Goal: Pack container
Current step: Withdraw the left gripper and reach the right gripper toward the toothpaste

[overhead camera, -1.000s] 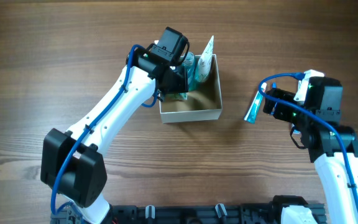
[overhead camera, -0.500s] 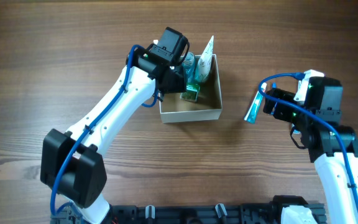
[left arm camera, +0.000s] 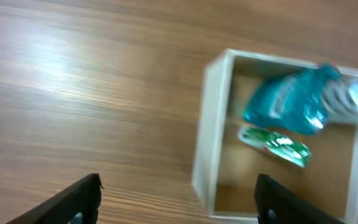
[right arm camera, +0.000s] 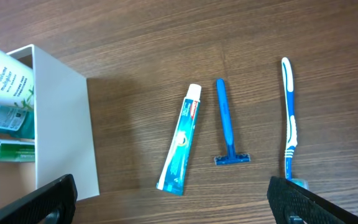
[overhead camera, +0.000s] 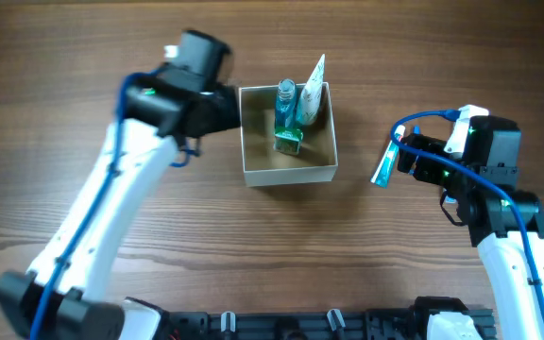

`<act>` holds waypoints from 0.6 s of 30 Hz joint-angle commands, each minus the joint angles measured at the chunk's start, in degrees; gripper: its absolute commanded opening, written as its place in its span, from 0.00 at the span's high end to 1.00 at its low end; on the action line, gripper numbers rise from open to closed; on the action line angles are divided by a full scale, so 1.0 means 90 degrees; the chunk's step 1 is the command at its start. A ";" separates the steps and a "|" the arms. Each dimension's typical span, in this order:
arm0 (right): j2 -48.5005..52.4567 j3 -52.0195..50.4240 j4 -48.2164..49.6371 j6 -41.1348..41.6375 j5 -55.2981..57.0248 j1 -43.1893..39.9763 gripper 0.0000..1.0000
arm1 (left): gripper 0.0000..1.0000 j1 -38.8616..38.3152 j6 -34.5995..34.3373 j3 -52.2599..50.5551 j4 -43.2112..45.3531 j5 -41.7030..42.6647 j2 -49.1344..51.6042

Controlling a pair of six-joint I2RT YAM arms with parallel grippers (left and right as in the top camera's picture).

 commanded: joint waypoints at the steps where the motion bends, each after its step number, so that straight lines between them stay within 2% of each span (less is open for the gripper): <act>1: -0.0335 0.0328 -0.0083 -0.0068 0.0015 0.0032 0.00 | 0.11 0.0639 -0.0015 0.0046 -0.0350 -0.0129 -0.0265; 3: -0.0476 0.0554 -0.0216 0.0063 0.0277 0.0032 0.00 | 0.08 0.0891 -0.0015 0.0046 -0.0430 -0.0002 -0.0260; 8: -0.0158 0.1200 -0.0731 0.0197 0.0605 0.0032 0.00 | 0.08 0.1231 -0.0015 0.0046 -0.0403 0.0321 -0.0257; 12: 0.0799 0.1656 -0.1239 0.0279 0.0469 0.0032 0.00 | 0.08 0.1256 -0.0012 0.0046 -0.0396 0.0321 -0.0257; 18: 0.2535 0.2611 -0.2225 0.0979 0.0165 0.0032 0.00 | 0.07 0.1256 -0.0012 0.0046 -0.0396 0.0321 -0.0257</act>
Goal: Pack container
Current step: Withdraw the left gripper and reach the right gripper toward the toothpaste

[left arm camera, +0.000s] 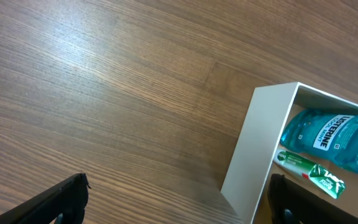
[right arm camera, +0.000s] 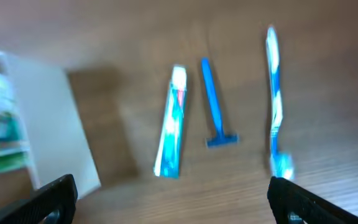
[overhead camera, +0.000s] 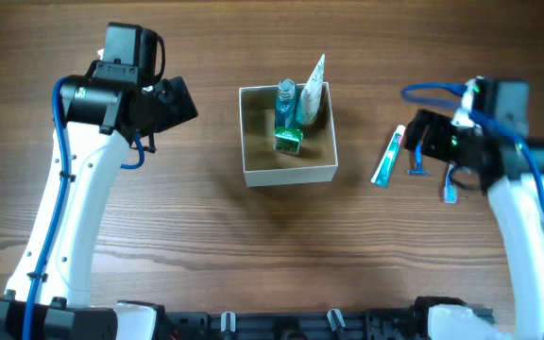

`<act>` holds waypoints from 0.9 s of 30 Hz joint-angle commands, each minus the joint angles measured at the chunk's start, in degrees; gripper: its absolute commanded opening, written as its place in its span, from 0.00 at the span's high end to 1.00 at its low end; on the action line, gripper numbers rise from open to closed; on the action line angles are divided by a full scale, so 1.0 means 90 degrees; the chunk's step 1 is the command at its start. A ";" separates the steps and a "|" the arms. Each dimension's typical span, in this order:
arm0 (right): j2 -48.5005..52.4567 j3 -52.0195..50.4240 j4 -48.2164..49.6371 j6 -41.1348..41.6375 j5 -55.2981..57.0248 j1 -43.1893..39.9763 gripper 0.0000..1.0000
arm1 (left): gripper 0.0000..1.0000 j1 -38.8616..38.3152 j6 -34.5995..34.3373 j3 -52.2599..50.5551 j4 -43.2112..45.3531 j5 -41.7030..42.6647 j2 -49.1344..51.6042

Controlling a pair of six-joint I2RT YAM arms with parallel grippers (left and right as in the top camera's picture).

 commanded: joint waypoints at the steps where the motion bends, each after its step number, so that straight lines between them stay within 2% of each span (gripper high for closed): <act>1: 0.1008 0.0665 -0.0478 0.0590 -0.0124 0.0032 0.00 | 0.07 0.0029 -0.0007 0.0046 -0.0005 0.0126 -0.0056; 4: 0.1455 0.0860 -0.0333 0.0712 -0.0359 0.0032 0.00 | 0.07 0.0027 -0.0007 0.0046 -0.0010 0.0134 -0.0056; 11: 0.1511 0.0860 0.0867 0.0928 -0.2227 0.0032 0.00 | 0.07 0.0027 -0.0007 0.0046 -0.0044 0.0270 -0.0056; 21: 0.1746 0.0860 0.0614 0.2001 -0.0542 0.0658 0.00 | 0.07 0.0027 -0.0007 0.0046 -0.0080 0.0270 -0.0056; 27: 0.2157 0.0860 0.0612 0.2215 -0.0185 0.0850 0.00 | 0.07 0.0027 -0.0007 0.0046 -0.0080 0.0270 -0.0056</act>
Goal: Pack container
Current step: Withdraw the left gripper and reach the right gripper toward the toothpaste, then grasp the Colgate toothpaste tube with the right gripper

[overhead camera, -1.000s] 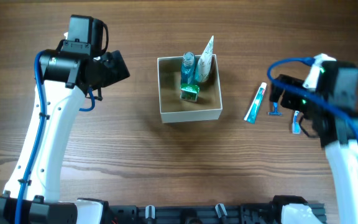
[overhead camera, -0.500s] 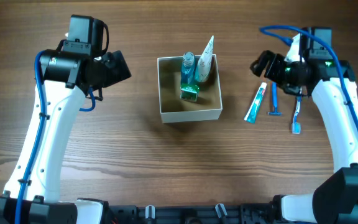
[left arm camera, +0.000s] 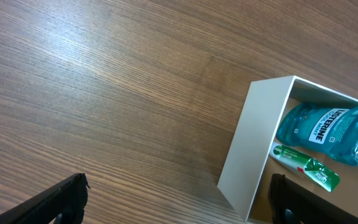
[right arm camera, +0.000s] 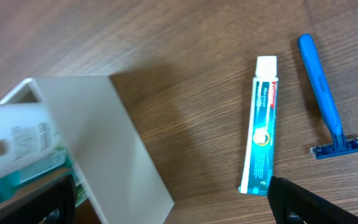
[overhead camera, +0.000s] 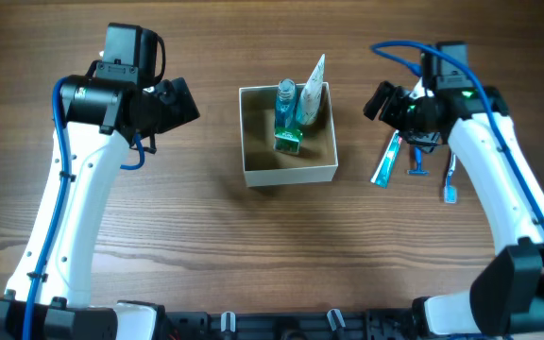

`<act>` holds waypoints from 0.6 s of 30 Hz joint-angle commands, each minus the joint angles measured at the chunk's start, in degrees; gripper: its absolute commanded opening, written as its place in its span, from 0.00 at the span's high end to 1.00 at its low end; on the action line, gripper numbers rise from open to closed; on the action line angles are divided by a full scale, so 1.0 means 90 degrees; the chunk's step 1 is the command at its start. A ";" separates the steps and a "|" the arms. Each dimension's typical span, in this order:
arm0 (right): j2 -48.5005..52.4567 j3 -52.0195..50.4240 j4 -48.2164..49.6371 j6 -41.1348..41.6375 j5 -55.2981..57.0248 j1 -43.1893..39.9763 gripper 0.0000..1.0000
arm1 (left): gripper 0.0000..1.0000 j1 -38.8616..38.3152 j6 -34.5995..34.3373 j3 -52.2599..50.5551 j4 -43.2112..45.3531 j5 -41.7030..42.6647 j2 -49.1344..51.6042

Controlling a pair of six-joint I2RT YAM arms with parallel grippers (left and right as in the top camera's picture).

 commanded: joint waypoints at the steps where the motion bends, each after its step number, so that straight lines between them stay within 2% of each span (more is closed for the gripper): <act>1: 0.0386 0.0117 -0.0024 0.0282 0.0508 0.0036 0.00 | 0.07 0.0027 -0.0007 0.0046 -0.0029 0.0107 -0.0056; 12: 0.1078 0.0114 0.0119 -0.0267 0.0736 0.0036 0.00 | 0.06 0.0027 -0.0007 0.0046 -0.0029 0.0104 -0.0056; 18: 0.1297 0.0112 0.0175 -0.0860 0.0741 0.0024 0.00 | 0.06 0.0029 -0.0007 0.0046 -0.0029 0.0104 -0.0056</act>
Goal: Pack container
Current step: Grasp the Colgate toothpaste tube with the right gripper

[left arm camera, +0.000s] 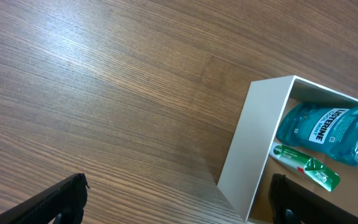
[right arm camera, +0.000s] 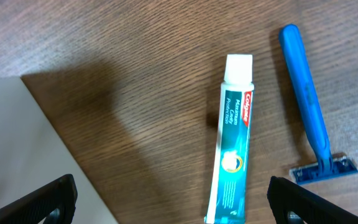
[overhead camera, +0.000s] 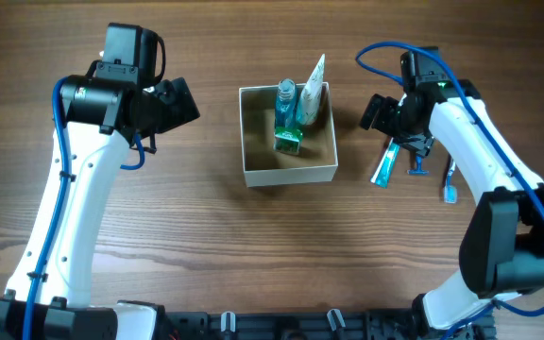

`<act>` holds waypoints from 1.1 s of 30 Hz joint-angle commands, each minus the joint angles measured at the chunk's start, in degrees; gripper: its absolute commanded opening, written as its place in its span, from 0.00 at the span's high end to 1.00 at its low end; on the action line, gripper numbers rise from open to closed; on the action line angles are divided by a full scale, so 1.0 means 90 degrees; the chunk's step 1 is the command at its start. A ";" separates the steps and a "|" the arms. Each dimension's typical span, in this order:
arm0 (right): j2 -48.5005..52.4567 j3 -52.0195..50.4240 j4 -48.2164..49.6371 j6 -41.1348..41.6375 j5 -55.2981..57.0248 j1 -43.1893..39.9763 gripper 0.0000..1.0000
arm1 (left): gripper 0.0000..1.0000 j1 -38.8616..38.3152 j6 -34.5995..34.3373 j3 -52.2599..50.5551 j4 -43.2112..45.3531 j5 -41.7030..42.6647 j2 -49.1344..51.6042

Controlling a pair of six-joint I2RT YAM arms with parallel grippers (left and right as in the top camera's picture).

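Observation:
A white open box (overhead camera: 288,170) stands mid-table, holding a teal mouthwash bottle (left arm camera: 325,127), a green tube (left arm camera: 304,166) and a white tube (overhead camera: 312,91). To its right lie a teal toothpaste tube (right arm camera: 232,157), a blue razor (right arm camera: 312,127) and a blue toothbrush (overhead camera: 450,179). My right gripper (right arm camera: 173,208) hangs open above the toothpaste, fingers wide apart with nothing between them. Left of the box my left gripper (left arm camera: 179,202) is open over the box's left wall and bare wood.
The box's left wall (left arm camera: 247,146) lies between the left fingers. The box's right wall (right arm camera: 17,162) fills the right wrist view's lower left. A dark rail (overhead camera: 329,321) runs along the table's front edge.
My right gripper has shifted slightly left and lower over the toothpaste, which now fills more of its view; the box has slid mostly out of that view. The left arm is unchanged.
My left gripper stood close against the box's left side, then drew back left and stayed there. My right gripper was near the table's right, south-east of the toiletries, then over them, then at the box's right side, now above the toothpaste. Both stayed open.

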 commanded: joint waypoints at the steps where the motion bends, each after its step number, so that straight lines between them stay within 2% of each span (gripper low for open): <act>1: 0.0282 0.0112 0.0070 -0.0597 0.0209 0.0002 0.00 | 0.06 0.0027 -0.0007 0.0046 -0.0027 0.0102 -0.0056; 14: 0.0882 0.0112 0.0160 -0.0648 0.0901 -0.0034 0.00 | 0.07 0.0027 -0.0007 0.0046 -0.0051 0.0102 -0.0056; 33: 0.1503 0.0112 0.0376 -0.0665 0.0894 -0.0034 0.00 | 0.07 0.0027 -0.0007 0.0046 -0.0051 0.0102 -0.0056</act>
